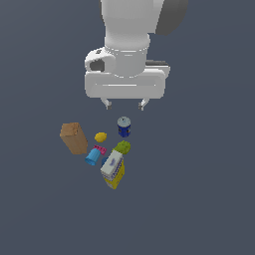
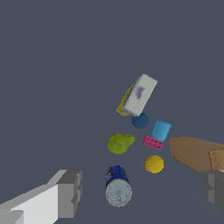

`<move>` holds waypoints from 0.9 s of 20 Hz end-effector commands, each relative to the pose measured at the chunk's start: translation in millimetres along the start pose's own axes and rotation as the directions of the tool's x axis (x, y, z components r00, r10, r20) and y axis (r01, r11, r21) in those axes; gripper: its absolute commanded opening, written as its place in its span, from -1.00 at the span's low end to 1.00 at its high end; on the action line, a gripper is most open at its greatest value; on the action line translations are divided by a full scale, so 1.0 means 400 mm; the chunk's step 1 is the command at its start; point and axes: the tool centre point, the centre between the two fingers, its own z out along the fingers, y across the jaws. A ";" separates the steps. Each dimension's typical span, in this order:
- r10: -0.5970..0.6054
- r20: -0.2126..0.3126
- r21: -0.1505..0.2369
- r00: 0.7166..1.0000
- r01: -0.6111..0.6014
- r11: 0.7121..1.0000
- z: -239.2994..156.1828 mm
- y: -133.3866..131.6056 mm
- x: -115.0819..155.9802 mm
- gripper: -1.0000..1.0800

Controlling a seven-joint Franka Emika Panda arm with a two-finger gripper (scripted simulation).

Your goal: Pick up a designated object from a clutter of objects.

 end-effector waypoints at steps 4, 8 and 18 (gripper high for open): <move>0.008 0.004 0.001 1.000 -0.008 1.000 0.003 0.004 0.000 0.92; 0.038 0.018 0.003 0.999 -0.038 0.999 0.014 0.018 -0.003 0.92; 0.061 0.024 0.006 0.998 -0.061 0.998 0.027 0.025 0.005 0.92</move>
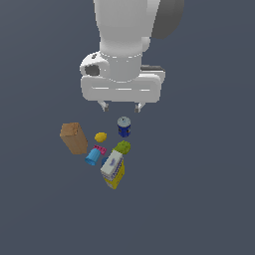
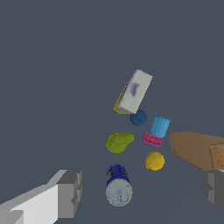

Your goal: Pick up a designated object from a clutter of objects.

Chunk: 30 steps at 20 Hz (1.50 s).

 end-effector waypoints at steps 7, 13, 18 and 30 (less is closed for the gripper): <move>0.082 0.010 0.009 0.997 -0.082 0.997 0.055 0.011 0.052 0.92; 0.192 0.024 0.015 0.981 -0.192 0.981 0.138 0.027 0.118 0.92; 0.294 0.037 0.014 0.955 -0.295 0.955 0.225 0.044 0.174 0.92; 0.416 0.051 0.005 0.908 -0.417 0.909 0.344 0.067 0.234 0.92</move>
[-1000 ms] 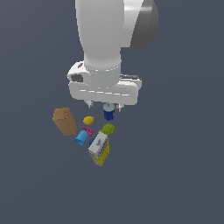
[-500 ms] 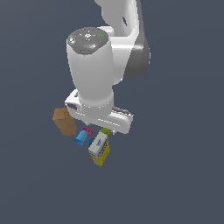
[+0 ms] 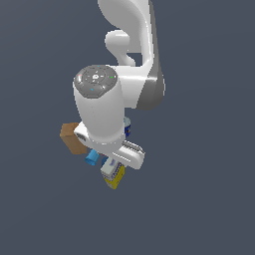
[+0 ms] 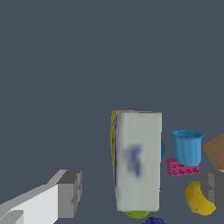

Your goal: Pick up a designated object from a clutter of objects.

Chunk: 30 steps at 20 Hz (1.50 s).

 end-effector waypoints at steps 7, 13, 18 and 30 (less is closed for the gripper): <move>0.011 0.001 -0.001 1.000 -0.011 1.000 0.018 0.000 0.005 0.92; 0.013 0.001 0.000 1.000 -0.013 1.000 0.081 0.000 0.004 0.92; 0.014 0.000 0.000 1.000 -0.014 1.000 0.129 0.001 0.004 0.92; 0.015 0.000 0.000 1.000 -0.015 1.000 0.137 0.000 0.008 -1.00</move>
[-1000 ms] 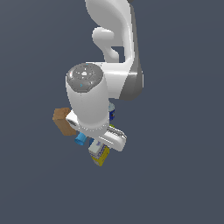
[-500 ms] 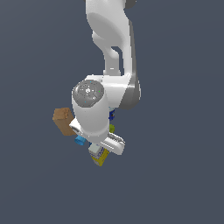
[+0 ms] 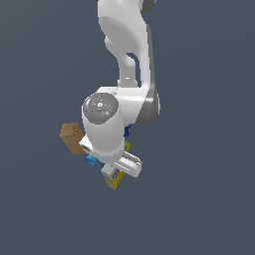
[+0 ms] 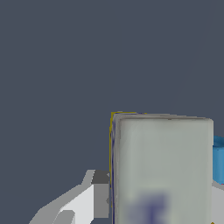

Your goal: Pick up a designated object from a clutter of objects.

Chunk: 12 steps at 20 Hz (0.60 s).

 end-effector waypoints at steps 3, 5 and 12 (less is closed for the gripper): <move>0.000 0.000 0.000 1.000 0.000 1.000 0.000 0.000 0.000 -1.00; 0.000 0.000 0.000 1.000 0.000 1.000 -0.001 -0.001 0.000 -1.00; 0.000 0.000 0.000 1.000 0.000 1.000 -0.043 -0.018 -0.023 -1.00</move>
